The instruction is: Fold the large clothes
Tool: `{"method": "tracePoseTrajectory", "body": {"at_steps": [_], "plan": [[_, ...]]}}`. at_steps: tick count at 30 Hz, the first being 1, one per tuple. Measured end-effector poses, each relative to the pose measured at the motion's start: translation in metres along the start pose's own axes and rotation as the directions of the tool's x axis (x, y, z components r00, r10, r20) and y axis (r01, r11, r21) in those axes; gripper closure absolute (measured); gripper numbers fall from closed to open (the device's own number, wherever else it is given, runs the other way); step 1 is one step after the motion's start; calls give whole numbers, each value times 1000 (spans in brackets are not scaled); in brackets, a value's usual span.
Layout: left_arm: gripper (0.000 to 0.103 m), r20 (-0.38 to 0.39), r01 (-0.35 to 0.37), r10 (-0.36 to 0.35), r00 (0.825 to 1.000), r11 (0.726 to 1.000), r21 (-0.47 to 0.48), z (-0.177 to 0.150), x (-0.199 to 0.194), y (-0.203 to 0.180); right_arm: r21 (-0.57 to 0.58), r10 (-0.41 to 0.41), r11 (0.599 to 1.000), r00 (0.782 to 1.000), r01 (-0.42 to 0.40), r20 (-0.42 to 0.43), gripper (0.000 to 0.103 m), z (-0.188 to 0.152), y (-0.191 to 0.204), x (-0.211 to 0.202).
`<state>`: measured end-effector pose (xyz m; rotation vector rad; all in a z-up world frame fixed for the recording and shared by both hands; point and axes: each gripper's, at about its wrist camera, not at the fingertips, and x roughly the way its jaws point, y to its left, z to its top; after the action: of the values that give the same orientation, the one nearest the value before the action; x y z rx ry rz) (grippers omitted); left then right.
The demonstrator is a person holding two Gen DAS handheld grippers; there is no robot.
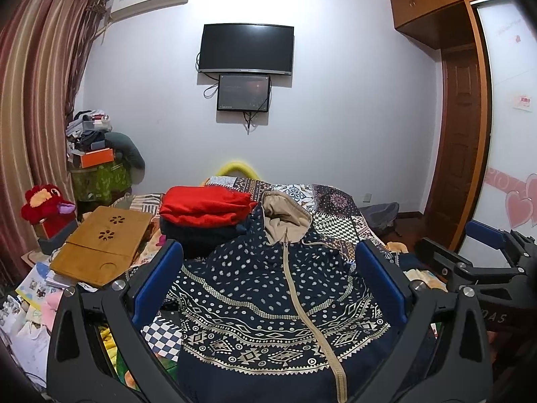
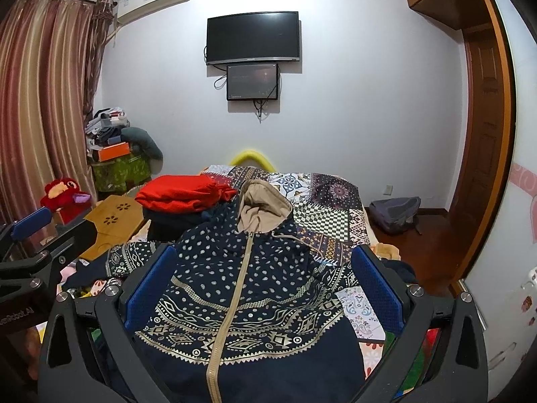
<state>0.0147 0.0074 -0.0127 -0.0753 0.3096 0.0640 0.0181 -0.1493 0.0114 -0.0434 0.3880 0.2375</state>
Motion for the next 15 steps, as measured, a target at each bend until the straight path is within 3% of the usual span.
{"method": "tracePoseTrajectory", "body": {"at_steps": [15], "plan": [[0,-27,4,-5,1000,1000,-7,-3,11,2,16,-4,1000,1000,5,-25,0,0,-5,8]]}}
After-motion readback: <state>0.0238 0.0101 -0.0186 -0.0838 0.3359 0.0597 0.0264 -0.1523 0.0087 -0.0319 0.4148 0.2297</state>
